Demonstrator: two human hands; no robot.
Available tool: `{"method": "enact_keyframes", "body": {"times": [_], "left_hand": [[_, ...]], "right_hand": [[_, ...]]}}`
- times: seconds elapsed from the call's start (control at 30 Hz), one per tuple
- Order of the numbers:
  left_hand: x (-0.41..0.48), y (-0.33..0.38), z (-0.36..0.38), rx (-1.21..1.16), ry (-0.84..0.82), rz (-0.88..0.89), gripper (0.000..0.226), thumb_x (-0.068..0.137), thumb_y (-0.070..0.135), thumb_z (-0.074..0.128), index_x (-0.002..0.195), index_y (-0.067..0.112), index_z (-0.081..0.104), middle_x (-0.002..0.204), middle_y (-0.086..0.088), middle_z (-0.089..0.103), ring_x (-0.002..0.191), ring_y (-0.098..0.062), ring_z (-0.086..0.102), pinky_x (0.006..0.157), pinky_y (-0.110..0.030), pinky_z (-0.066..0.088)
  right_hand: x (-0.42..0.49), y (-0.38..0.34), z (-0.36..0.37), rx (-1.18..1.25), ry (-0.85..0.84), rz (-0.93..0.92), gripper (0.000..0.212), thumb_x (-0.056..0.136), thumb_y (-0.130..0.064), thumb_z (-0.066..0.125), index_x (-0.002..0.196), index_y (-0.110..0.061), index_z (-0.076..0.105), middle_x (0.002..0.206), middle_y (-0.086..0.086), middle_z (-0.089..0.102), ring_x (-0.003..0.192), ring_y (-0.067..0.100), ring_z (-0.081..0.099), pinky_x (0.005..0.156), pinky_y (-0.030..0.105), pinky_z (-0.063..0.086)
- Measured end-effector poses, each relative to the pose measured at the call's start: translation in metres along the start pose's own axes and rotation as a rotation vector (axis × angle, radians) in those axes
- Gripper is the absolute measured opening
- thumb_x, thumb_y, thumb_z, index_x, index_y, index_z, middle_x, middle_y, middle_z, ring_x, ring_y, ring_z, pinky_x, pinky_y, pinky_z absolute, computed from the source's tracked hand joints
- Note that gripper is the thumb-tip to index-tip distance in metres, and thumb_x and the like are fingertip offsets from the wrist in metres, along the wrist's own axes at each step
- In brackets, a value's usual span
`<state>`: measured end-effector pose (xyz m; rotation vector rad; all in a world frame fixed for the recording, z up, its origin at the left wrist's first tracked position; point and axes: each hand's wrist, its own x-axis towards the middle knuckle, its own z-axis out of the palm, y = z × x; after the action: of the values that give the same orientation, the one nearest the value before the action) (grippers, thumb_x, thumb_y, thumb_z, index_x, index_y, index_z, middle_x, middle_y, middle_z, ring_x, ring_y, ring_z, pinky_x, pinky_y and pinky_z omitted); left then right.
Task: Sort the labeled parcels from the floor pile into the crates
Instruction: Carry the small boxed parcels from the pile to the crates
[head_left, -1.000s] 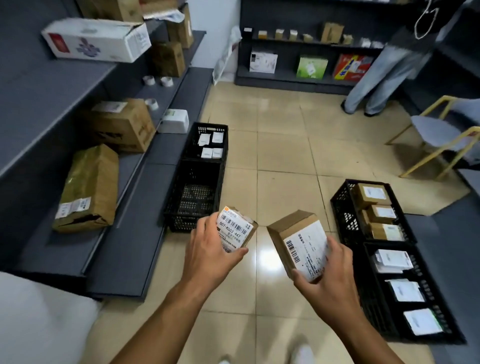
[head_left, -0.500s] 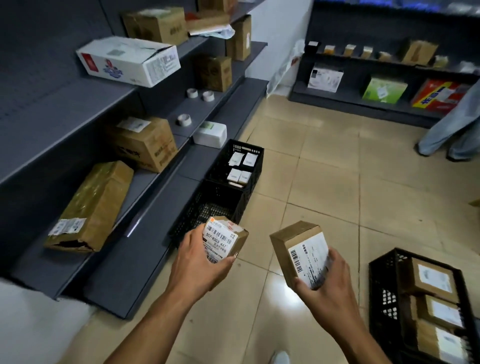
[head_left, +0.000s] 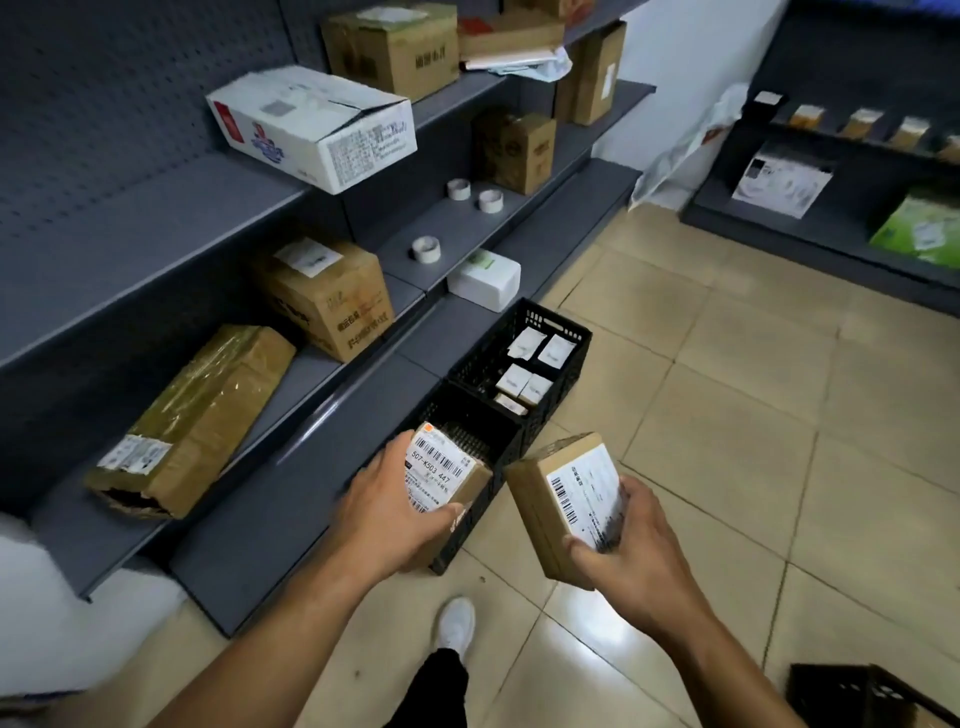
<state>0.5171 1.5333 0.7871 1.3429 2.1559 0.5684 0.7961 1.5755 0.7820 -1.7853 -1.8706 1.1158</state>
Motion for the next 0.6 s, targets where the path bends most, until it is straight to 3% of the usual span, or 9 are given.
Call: {"method": "enact_keyframes", "body": {"times": [0.1, 0.2, 0.3, 0.47, 0.6], "left_hand": [[0.05, 0.0, 0.012, -0.066, -0.018, -0.027, 0.106, 0.062, 0.066, 0.075, 0.151, 0.044, 0.02, 0.141, 0.008, 0.051, 0.125, -0.021, 0.051, 0.1, -0.048, 0.049], [0.106, -0.001, 0.021, -0.097, -0.058, -0.053, 0.104, 0.074, 0.056, 0.08, 0.155, 0.041, 0.016, 0.146, 0.001, 0.047, 0.128, -0.025, 0.047, 0.103, -0.046, 0.046], [0.152, 0.013, 0.027, -0.104, -0.105, -0.027, 0.105, 0.076, 0.055, 0.079, 0.155, 0.042, 0.011, 0.15, 0.003, 0.043, 0.133, -0.024, 0.044, 0.104, -0.046, 0.044], [0.22, 0.051, 0.033, -0.054, -0.141, 0.066, 0.107, 0.078, 0.053, 0.074, 0.157, 0.041, 0.004, 0.153, 0.004, 0.034, 0.137, -0.023, 0.038, 0.113, -0.047, 0.036], [0.271, 0.076, 0.041, -0.009, -0.127, 0.072, 0.108, 0.073, 0.054, 0.07, 0.157, 0.038, 0.004, 0.148, 0.005, 0.032, 0.132, -0.021, 0.039, 0.111, -0.049, 0.035]], "right_hand": [[0.048, -0.006, 0.0, 0.024, -0.013, 0.028, 0.082, 0.061, -0.056, 0.074, 0.132, -0.04, 0.037, 0.126, -0.012, 0.054, 0.113, 0.008, 0.055, 0.093, 0.039, 0.054], [0.089, -0.011, 0.001, 0.046, 0.003, 0.057, 0.074, 0.061, -0.057, 0.076, 0.122, -0.046, 0.037, 0.121, -0.015, 0.055, 0.111, 0.007, 0.057, 0.089, 0.042, 0.057], [0.122, -0.026, -0.004, 0.054, 0.03, 0.083, 0.081, 0.062, -0.057, 0.077, 0.129, -0.045, 0.033, 0.124, -0.014, 0.056, 0.114, 0.008, 0.057, 0.091, 0.038, 0.056], [0.185, -0.04, -0.025, 0.076, 0.076, 0.091, 0.079, 0.078, -0.039, 0.083, 0.139, -0.036, 0.033, 0.124, -0.011, 0.06, 0.109, 0.009, 0.061, 0.08, 0.027, 0.053], [0.247, -0.04, -0.045, 0.085, 0.066, 0.056, 0.083, 0.077, -0.038, 0.085, 0.142, -0.033, 0.035, 0.125, -0.011, 0.06, 0.112, 0.011, 0.062, 0.084, 0.029, 0.053]]}}
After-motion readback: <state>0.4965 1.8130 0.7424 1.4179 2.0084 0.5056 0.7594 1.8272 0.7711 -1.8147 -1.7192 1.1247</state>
